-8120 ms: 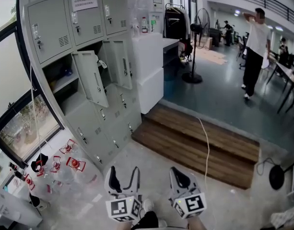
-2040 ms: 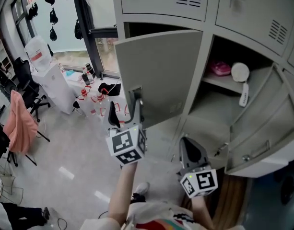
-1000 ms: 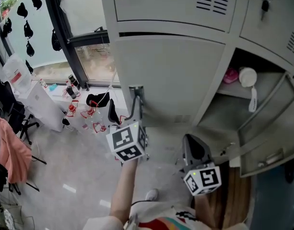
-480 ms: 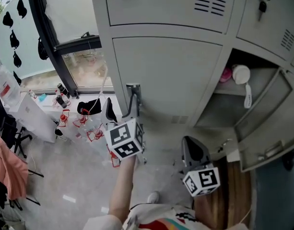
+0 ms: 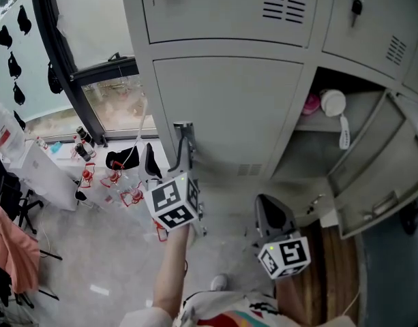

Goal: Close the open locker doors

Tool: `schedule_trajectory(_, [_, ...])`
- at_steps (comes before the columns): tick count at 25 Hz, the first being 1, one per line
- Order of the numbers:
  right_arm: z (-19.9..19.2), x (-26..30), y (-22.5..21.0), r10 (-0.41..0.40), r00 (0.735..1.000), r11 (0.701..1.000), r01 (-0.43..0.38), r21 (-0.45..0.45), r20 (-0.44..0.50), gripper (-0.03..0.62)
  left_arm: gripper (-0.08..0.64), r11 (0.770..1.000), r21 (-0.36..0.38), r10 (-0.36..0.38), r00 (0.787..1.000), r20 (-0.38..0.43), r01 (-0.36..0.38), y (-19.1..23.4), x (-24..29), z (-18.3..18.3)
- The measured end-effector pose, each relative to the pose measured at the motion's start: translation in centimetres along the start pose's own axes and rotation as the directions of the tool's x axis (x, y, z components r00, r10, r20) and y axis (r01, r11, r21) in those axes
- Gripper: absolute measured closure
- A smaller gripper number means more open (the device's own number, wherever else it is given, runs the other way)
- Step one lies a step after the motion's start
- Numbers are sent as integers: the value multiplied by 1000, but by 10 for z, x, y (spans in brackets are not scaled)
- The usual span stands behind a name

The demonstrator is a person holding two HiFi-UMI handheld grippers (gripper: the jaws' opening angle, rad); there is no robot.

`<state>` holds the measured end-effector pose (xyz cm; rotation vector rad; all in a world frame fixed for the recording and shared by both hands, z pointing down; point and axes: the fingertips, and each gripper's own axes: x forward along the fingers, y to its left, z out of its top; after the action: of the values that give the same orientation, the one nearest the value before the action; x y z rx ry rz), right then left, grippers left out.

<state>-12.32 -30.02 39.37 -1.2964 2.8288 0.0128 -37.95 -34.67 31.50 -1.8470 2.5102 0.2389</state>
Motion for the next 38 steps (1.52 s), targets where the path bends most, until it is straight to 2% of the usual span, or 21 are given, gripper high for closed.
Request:
schedule_trajectory(5, [0,-15,-3,2,1000,1000,-2,3,6,588,213,1000,-11,-6,1000,19,6,-9,-17,7])
schedule_trajectory(9, [2,-39,-11,0,1000,1000,1,-5,19,588,213,999,-5,-32,999,44,32,-36,-38,15])
schedule_trajectory(14, [6,-88,-46,-54,998,999,54,-6,40,588,213,993,-13,-116,991,69,117,-105,-65,21])
schedule_trajectory(18, [6,-139,-78,-101,994,995,101,0,42,588,213,977,-59,-199,976,92,205,-175,-90,28])
schedule_trajectory(23, [0,-202,-125,-212,977,977,212,-7,29,588,213,929,-90,-349,930,118,360,-273,-125,33])
schedule_trajectory(27, [0,-250,-160,-286,958,958,286,12,33,588,213,877,-124,-453,884,114,465,-344,-154,32])
schedule_trajectory(33, [1,-308,-198,-361,931,933,359,37,51,588,213,811,-58,-575,811,111,583,-443,-202,30])
schedule_trajectory(36, [-5,-331,-213,-380,924,925,378,47,46,588,213,767,-61,-632,768,103,639,-483,-222,26])
schedule_trajectory(38, [-7,-343,-222,-391,919,920,388,54,52,588,213,747,-52,-656,748,96,662,-506,-231,22])
